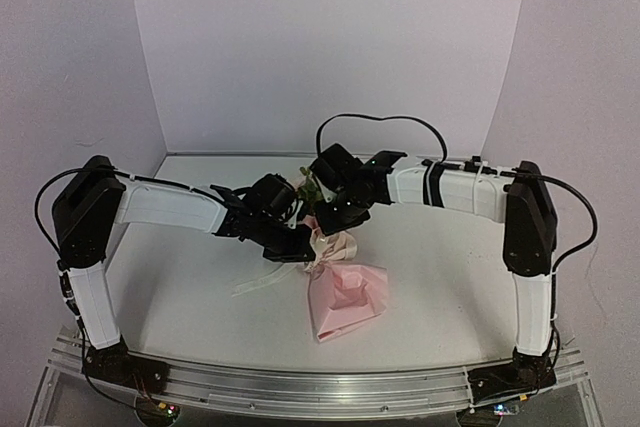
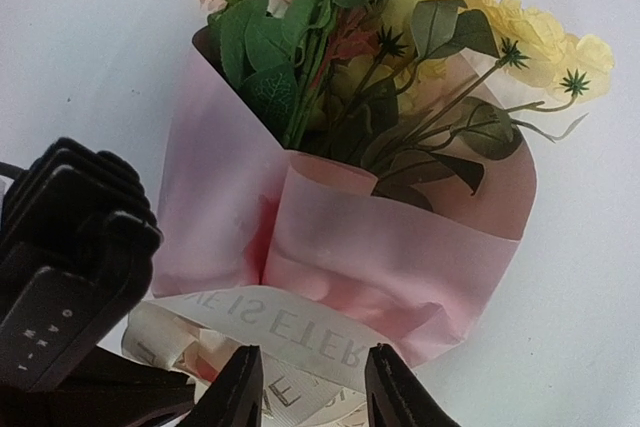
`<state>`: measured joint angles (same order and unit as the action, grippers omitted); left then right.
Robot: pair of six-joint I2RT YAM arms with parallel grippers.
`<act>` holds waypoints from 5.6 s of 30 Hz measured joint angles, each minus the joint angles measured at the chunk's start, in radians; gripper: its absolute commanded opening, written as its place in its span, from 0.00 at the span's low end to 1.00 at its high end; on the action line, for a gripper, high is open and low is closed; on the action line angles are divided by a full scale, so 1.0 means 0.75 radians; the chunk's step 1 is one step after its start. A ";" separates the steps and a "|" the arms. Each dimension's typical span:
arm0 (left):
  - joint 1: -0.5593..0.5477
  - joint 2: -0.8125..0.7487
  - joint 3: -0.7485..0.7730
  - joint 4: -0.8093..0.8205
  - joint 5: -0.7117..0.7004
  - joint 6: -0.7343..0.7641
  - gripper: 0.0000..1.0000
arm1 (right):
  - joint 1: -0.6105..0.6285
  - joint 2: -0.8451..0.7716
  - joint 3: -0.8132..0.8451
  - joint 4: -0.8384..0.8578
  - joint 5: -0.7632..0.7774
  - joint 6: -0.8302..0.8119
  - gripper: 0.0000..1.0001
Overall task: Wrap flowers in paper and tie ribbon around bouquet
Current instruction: Cross the half-tied ribbon over the folded bouquet.
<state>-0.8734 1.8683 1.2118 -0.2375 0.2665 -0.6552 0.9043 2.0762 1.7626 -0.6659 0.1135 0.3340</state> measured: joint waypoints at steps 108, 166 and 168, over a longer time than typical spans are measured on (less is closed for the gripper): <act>0.009 0.000 0.011 0.001 0.004 -0.001 0.00 | 0.049 -0.220 -0.252 -0.025 0.229 0.040 0.03; 0.010 -0.376 -0.254 0.080 0.248 0.102 0.00 | -0.023 -0.106 -0.426 0.201 -0.107 0.484 0.01; 0.010 -0.412 -0.277 0.128 0.265 0.093 0.00 | -0.023 -0.106 -0.426 0.201 -0.108 0.484 0.02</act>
<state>-0.8658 1.5592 1.0040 -0.1417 0.4655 -0.5852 0.8867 1.9968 1.4433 -0.5152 0.0327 0.6971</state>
